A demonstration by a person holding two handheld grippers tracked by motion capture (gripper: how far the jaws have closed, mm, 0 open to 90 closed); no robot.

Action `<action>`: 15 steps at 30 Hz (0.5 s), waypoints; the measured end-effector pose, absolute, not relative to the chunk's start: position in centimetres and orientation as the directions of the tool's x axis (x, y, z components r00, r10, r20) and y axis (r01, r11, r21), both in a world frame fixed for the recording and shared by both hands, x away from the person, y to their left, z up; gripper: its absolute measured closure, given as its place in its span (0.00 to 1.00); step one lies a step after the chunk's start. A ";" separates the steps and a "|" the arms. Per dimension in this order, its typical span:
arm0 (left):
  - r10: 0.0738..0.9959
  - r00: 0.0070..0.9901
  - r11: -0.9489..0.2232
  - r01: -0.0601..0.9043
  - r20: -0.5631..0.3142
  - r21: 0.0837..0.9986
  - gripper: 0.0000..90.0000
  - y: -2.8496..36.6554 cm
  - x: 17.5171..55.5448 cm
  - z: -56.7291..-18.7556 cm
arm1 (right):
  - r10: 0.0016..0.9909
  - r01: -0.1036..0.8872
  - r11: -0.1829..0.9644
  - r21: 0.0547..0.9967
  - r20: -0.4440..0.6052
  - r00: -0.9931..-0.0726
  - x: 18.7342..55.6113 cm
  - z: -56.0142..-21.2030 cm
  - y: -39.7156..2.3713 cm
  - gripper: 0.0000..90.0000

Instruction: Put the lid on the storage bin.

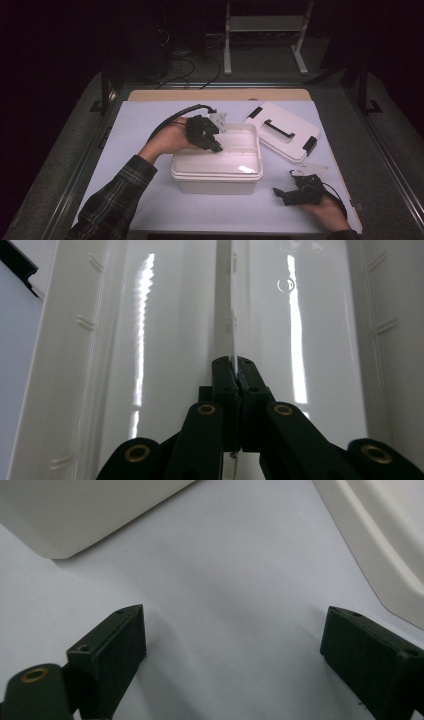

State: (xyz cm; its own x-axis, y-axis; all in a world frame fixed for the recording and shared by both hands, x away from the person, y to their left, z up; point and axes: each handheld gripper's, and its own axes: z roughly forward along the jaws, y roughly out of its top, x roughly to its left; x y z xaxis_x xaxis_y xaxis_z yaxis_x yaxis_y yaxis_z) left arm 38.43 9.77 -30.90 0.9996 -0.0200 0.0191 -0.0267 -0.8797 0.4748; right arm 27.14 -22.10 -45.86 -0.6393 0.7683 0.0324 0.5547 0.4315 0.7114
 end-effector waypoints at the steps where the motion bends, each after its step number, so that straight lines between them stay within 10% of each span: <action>1: -0.019 1.000 -0.880 -0.026 0.018 0.474 0.98 9.8 38.5 -31.0 | 0.768 0.555 0.432 0.711 0.032 -0.639 27.1 -45.9 -22.1 0.11; 15: -0.006 1.000 -0.889 -0.010 0.010 0.459 0.89 9.6 38.4 -31.0 | 0.769 0.554 0.432 0.712 0.031 -0.639 27.1 -45.9 -22.1 0.11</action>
